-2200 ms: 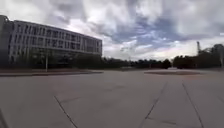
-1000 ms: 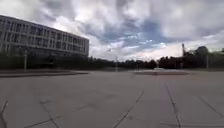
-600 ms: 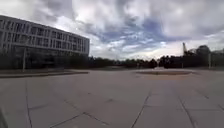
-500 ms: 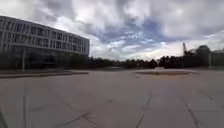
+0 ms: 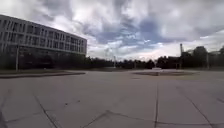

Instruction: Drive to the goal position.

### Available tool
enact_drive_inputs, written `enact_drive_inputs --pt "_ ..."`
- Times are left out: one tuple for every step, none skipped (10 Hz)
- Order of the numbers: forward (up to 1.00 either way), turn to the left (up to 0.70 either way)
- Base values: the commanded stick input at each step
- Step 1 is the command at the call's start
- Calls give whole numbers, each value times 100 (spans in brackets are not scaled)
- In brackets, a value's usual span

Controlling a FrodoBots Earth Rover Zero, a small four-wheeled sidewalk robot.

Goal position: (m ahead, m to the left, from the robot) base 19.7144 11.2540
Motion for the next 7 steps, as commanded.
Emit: enact_drive_inputs --pt "100 -18" --pt "100 5" --pt "100 2" --pt "100 0" --pt "100 3" --pt "100 1" --pt "100 0"
